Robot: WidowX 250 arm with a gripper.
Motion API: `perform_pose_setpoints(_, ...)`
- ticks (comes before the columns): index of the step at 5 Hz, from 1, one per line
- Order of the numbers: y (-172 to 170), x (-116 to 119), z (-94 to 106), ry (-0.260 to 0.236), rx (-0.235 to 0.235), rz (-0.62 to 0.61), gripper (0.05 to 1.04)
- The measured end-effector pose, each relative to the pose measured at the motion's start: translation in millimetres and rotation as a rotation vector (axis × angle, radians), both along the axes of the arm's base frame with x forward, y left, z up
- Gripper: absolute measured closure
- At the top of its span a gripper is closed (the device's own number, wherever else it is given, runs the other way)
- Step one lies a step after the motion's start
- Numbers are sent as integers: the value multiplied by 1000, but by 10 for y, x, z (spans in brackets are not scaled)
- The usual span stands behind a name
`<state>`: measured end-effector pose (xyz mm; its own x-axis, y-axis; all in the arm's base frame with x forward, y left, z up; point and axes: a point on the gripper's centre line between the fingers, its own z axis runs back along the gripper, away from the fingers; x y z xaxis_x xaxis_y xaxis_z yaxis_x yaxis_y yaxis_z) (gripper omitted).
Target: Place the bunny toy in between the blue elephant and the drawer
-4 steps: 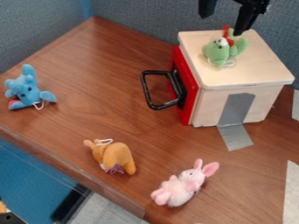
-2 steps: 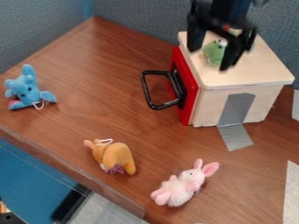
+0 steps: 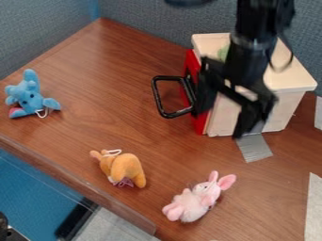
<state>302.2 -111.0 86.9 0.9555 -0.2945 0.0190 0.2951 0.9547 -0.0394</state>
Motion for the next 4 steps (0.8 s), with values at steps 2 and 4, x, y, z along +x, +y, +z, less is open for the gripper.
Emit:
perform_pose_setpoints(2, -260, -233, -352, 30, 84, 12, 85)
perform_pose_setpoints(4, -254, -430, -621, 49, 225, 81, 85)
